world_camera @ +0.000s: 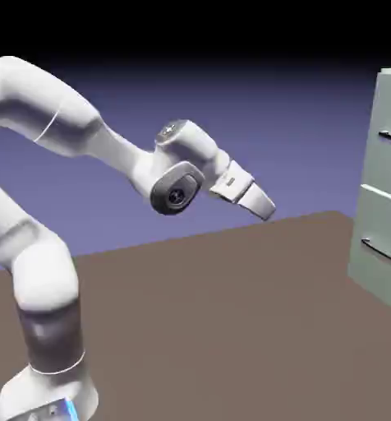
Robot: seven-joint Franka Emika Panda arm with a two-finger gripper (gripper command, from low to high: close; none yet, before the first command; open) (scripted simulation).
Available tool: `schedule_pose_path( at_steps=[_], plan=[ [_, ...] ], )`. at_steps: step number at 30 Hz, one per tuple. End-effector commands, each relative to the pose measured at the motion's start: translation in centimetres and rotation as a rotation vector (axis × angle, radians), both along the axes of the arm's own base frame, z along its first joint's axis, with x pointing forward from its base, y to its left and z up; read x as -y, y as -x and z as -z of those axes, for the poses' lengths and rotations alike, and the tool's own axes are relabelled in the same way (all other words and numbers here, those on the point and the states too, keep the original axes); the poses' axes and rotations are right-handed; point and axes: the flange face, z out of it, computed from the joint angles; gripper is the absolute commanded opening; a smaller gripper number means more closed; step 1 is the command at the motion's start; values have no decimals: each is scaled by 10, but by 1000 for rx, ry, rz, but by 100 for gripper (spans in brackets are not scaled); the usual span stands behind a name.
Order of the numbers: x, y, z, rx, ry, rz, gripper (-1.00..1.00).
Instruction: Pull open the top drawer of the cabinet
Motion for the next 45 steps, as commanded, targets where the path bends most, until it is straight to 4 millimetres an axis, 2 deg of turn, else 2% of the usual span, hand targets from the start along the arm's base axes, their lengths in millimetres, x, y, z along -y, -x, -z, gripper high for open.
schedule_pose_path(
  at_steps=[1,7,13,19,25,30,35,40,45],
  plan=[
    [6,-2,-15,30,16,5,0],
    [30,-6,-102,198,127,30,0],
    [36,1,-181,346,266,40,0],
    [22,9,-245,469,429,30,0],
    [-7,7,-291,562,608,-2,0],
    [-39,-7,-313,616,763,-45,0],
    [-72,-34,-319,648,916,-103,0],
    [-100,-74,-308,660,1059,-175,0],
    [-119,-124,-282,657,1184,-256,0]
  ],
)
